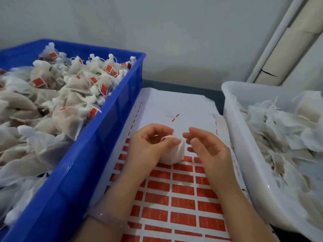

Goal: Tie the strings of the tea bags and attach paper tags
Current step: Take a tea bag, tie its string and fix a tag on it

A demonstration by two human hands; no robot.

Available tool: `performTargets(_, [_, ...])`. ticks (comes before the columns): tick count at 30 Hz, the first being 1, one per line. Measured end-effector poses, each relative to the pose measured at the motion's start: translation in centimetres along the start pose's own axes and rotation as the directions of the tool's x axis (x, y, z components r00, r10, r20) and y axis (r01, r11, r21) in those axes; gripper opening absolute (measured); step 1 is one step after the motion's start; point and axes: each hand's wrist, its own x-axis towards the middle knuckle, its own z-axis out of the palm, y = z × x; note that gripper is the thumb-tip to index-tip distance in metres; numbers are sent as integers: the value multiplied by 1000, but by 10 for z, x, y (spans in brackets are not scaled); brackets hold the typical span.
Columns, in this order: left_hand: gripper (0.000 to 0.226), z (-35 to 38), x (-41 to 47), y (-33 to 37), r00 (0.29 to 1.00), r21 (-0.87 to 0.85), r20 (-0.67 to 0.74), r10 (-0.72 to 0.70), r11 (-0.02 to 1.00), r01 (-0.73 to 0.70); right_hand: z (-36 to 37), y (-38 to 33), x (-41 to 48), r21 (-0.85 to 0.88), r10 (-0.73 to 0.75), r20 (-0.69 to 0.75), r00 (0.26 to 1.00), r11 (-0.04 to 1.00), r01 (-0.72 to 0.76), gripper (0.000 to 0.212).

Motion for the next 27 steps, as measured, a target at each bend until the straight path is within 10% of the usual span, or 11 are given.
performTargets(10, [16,-5,-1,7,997,-276,-39,-66,960,53,5,2,-4,-62,-65,9,998,996,65,5])
performTargets(14, [39,-12,2,8,987,-578,60,-150,800,157,5,0,-3,-24,-43,-11,999,999,42,16])
performTargets(21, [29,-2,-5,10,972,-9,233,11,1000,-10,7,2,-4,4,-60,-48,997,998,60,16])
performTargets(27, [17,-2,-4,8,984,2,172,39,999,-40,5,5,-3,66,-36,-67,997,997,41,12])
